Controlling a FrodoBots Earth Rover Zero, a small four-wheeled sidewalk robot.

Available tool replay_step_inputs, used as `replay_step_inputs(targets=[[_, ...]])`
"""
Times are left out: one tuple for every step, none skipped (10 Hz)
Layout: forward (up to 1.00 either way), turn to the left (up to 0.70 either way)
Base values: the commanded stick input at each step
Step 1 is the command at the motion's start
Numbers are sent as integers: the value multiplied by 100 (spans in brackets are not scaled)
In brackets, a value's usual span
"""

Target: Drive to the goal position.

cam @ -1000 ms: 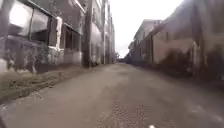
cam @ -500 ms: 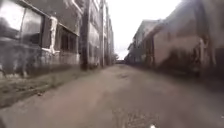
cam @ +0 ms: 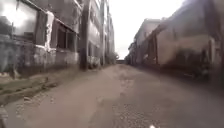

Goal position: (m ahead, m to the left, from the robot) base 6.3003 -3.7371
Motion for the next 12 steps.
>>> replay_step_inputs(targets=[[70,6],[70,12],[70,5],[70,1],[70,5],[70,0],[70,0],[70,7],[70,9],[70,27],[70,5],[70,0]])
